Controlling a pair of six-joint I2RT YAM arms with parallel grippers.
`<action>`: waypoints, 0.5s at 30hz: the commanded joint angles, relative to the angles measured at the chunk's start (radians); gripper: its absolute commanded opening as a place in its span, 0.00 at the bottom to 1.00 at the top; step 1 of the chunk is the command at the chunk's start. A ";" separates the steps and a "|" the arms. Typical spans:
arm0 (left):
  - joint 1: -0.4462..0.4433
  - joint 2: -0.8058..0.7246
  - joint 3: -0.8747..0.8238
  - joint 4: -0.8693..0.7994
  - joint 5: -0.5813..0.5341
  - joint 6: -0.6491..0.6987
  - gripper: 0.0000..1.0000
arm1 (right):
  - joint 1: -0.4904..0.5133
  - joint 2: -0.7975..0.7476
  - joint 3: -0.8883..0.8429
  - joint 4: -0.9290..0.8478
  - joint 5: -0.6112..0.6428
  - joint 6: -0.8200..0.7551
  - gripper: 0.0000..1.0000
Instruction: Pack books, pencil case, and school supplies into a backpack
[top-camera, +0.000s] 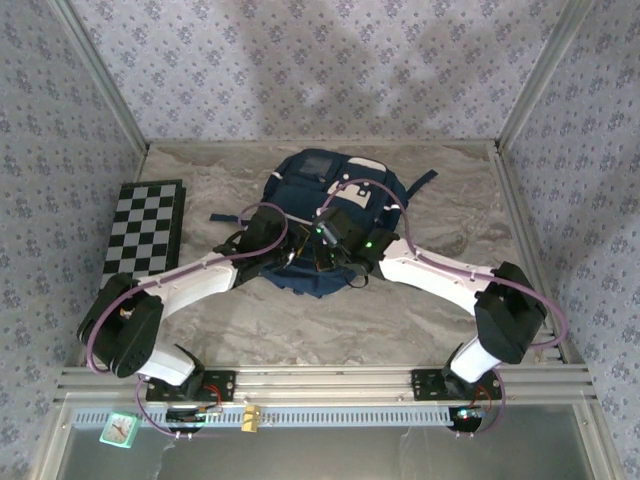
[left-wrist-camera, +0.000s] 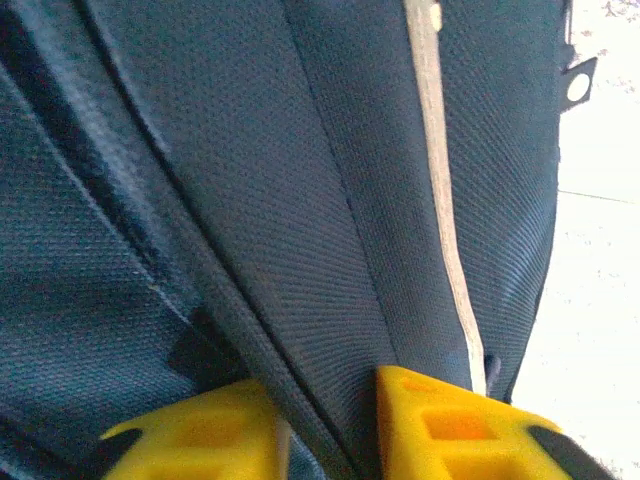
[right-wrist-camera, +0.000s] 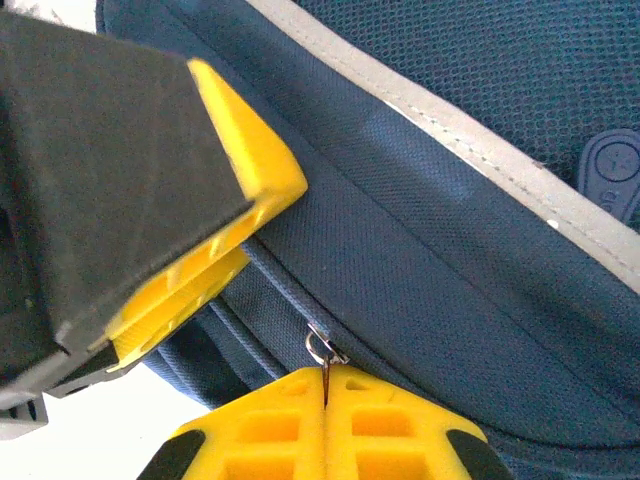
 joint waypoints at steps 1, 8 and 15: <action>-0.003 0.003 0.057 -0.042 -0.133 -0.019 0.20 | 0.010 -0.005 0.004 -0.056 0.044 0.022 0.00; 0.035 -0.031 0.045 -0.105 -0.155 0.048 0.01 | 0.008 -0.042 -0.018 -0.160 0.122 0.016 0.00; 0.085 -0.031 0.109 -0.185 -0.074 0.195 0.00 | -0.017 -0.115 -0.081 -0.269 0.191 -0.025 0.00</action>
